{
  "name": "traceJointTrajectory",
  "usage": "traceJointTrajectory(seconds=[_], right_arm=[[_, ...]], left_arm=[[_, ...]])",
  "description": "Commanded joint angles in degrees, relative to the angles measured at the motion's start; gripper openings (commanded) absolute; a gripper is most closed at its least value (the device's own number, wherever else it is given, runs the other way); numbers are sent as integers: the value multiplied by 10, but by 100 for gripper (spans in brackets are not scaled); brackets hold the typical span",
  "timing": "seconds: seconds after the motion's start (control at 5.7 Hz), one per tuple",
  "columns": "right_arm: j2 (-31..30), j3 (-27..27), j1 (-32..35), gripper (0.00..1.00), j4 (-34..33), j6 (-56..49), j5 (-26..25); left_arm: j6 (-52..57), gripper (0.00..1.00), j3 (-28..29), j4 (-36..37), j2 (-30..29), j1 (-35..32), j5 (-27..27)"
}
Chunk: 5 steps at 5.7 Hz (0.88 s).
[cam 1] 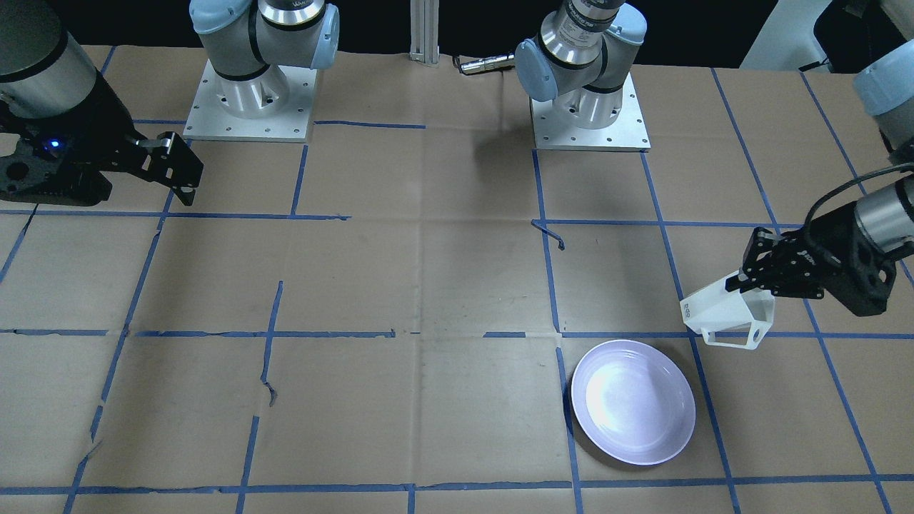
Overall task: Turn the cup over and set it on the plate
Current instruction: 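Carry the mug over the lavender plate and lower it onto it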
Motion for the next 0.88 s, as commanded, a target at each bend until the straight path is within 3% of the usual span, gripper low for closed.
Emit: traceJointTrajectory(seconds=[0.0, 0.35, 0.7], right_arm=[[0, 0, 0, 100, 0, 0, 0], [0, 0, 0, 100, 0, 0, 0], [0, 0, 0, 100, 0, 0, 0]], left_arm=[[-99, 0, 0, 129, -17, -99, 50], [-136, 0, -9, 234, -56, -180, 124], [-150, 0, -22, 251, -73, -195, 126]])
